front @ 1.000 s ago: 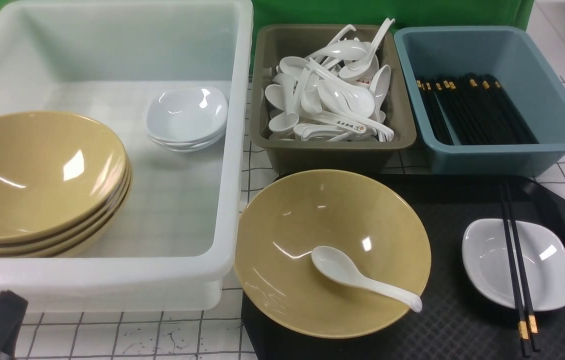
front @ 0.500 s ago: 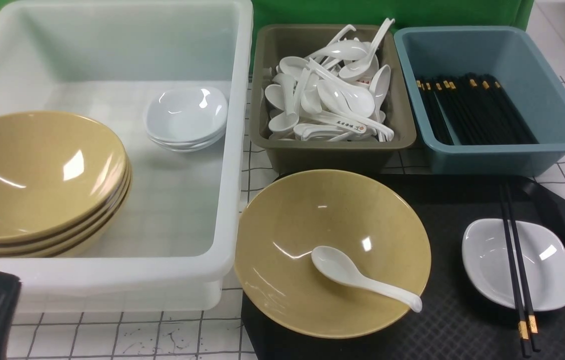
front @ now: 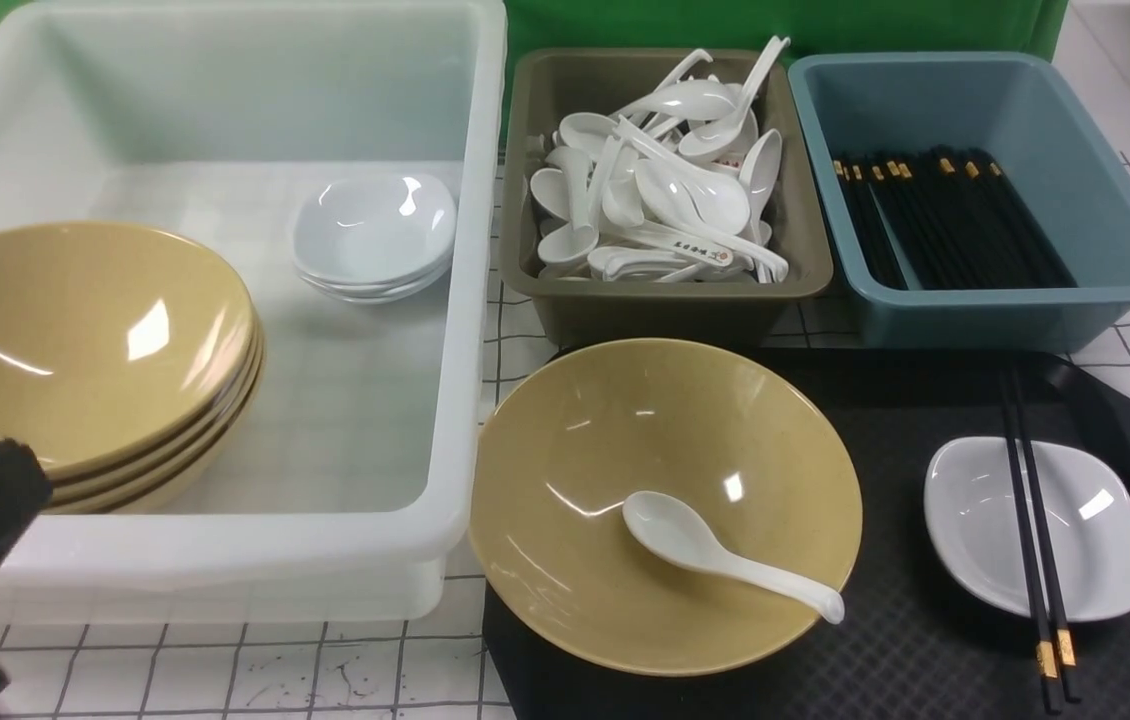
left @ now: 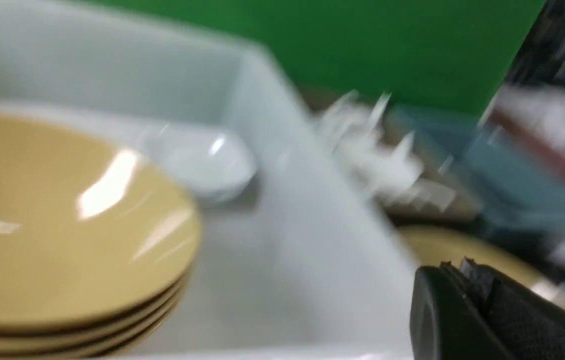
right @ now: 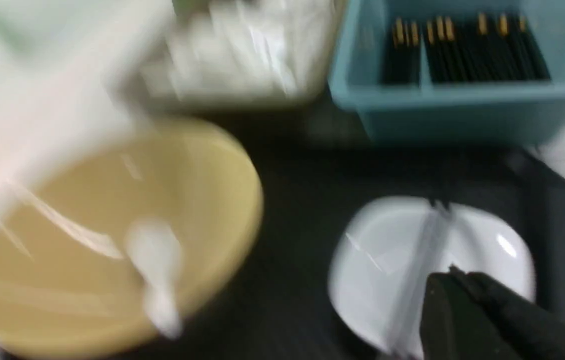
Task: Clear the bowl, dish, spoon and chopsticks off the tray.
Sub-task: Use the right arm to grab the chopsticks
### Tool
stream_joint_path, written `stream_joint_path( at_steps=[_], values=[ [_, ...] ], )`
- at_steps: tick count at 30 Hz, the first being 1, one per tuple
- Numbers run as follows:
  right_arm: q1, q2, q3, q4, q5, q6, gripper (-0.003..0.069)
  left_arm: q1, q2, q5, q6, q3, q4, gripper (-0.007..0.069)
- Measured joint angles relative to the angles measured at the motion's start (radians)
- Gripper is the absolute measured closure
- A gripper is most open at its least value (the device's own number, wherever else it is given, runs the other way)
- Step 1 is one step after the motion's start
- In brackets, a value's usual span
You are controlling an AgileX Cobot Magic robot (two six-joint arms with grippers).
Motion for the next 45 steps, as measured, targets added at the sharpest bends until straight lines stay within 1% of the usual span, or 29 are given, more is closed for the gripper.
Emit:
stream_joint_path(
  at_steps=[1, 3, 4, 5, 7, 8, 9, 10, 11, 13, 14, 15, 16, 17, 18, 21, 23, 24, 25, 28, 29, 34, 37, 38, 41, 45],
  values=[
    [0.0, 0.069, -0.047, -0.02, 0.061, -0.032, 0.0623, 0.0, 0.07, 0.062, -0.016, -0.048, 0.092, 0.0631],
    [0.0, 0.19, -0.119, -0.042, 0.178, -0.085, 0.0623, 0.0, 0.125, 0.125, -0.022, -0.085, 0.159, 0.0631],
    [0.001, 0.253, -0.168, -0.049, 0.243, -0.123, 0.0623, 0.0, 0.208, 0.212, -0.028, -0.137, 0.245, 0.0631],
    [0.002, 0.326, -0.211, -0.052, 0.313, -0.151, 0.0623, -0.006, 0.255, 0.254, -0.031, -0.164, 0.285, 0.0631],
    [0.012, 0.431, -0.269, -0.054, 0.386, -0.165, 0.0623, -0.034, 0.32, 0.296, -0.036, -0.202, 0.329, 0.0631],
    [0.018, 0.475, -0.292, -0.054, 0.402, -0.168, 0.0623, -0.083, 0.368, 0.307, -0.037, -0.23, 0.337, 0.0631],
    [0.024, 0.514, -0.312, -0.054, 0.406, -0.168, 0.0623, -0.101, 0.38, 0.309, -0.037, -0.242, 0.338, 0.0631],
    [0.029, 0.543, -0.323, -0.054, 0.407, -0.168, 0.0622, -0.162, 0.416, 0.31, -0.035, -0.261, 0.338, 0.0631],
    [0.033, 0.578, -0.34, -0.056, 0.407, -0.168, 0.062, -0.195, 0.433, 0.31, -0.032, -0.272, 0.336, 0.0631],
    [0.033, 0.625, -0.363, -0.059, 0.406, -0.167, 0.0612, -0.324, 0.5, 0.31, -0.004, -0.32, 0.332, 0.0631],
    [0.033, 0.657, -0.373, -0.065, 0.406, -0.166, 0.0605, -0.37, 0.526, 0.31, 0.002, -0.333, 0.332, 0.0631],
    [0.033, 0.688, -0.387, -0.072, 0.405, -0.163, 0.0589, -0.457, 0.583, 0.303, 0.014, -0.372, 0.333, 0.0631],
    [0.033, 0.711, -0.393, -0.074, 0.401, -0.162, 0.058, -0.487, 0.605, 0.3, 0.014, -0.389, 0.333, 0.0631],
    [0.033, 0.746, -0.403, -0.078, 0.394, -0.157, 0.0545, -0.544, 0.652, 0.29, 0.015, -0.422, 0.338, 0.0631],
    [0.033, 0.773, -0.41, -0.079, 0.383, -0.151, 0.0512, -0.571, 0.675, 0.284, 0.015, -0.439, 0.338, 0.0631],
    [0.033, 0.85, -0.417, -0.082, 0.337, -0.123, 0.0379, -0.685, 0.788, 0.25, 0.016, -0.523, 0.343, 0.0631],
    [0.033, 0.894, -0.417, -0.082, 0.312, -0.101, 0.0294, -0.737, 0.847, 0.226, 0.016, -0.564, 0.346, 0.0631],
    [0.033, 0.923, -0.417, -0.082, 0.295, -0.093, 0.0234, -0.76, 0.877, 0.21, 0.017, -0.585, 0.346, 0.0631],
    [0.033, 0.948, -0.417, -0.082, 0.284, -0.084, 0.0197, -0.779, 0.904, 0.198, 0.018, -0.597, 0.346, 0.0631],
    [0.033, 1.023, -0.42, -0.083, 0.257, -0.061, 0.0128, -0.814, 0.97, 0.17, 0.022, -0.607, 0.346, 0.0631],
    [0.033, 1.047, -0.423, -0.083, 0.247, -0.05, 0.0119, -0.818, 0.988, 0.169, 0.023, -0.607, 0.346, 0.0631],
    [0.034, 1.138, -0.424, -0.083, 0.201, -0.01, 0.011, -0.82, 1.043, 0.17, 0.028, -0.607, 0.354, 0.0631],
    [0.034, 1.194, -0.425, -0.105, 0.188, 0.036, 0.0156, -0.82, 1.057, 0.174, 0.03, -0.607, 0.362, 0.0631],
    [0.034, 1.196, -0.425, -0.107, 0.188, 0.04, 0.016, -0.82, 1.057, 0.174, 0.03, -0.607, 0.364, 0.0631],
    [0.034, 1.222, -0.425, -0.122, 0.183, 0.059, 0.0226, -0.82, 1.058, 0.174, 0.04, -0.607, 0.37, 0.0631],
    [0.034, 1.232, -0.425, -0.124, 0.18, 0.061, 0.0348, -0.82, 1.059, 0.174, 0.041, -0.607, 0.373, 0.0631]
  ],
)
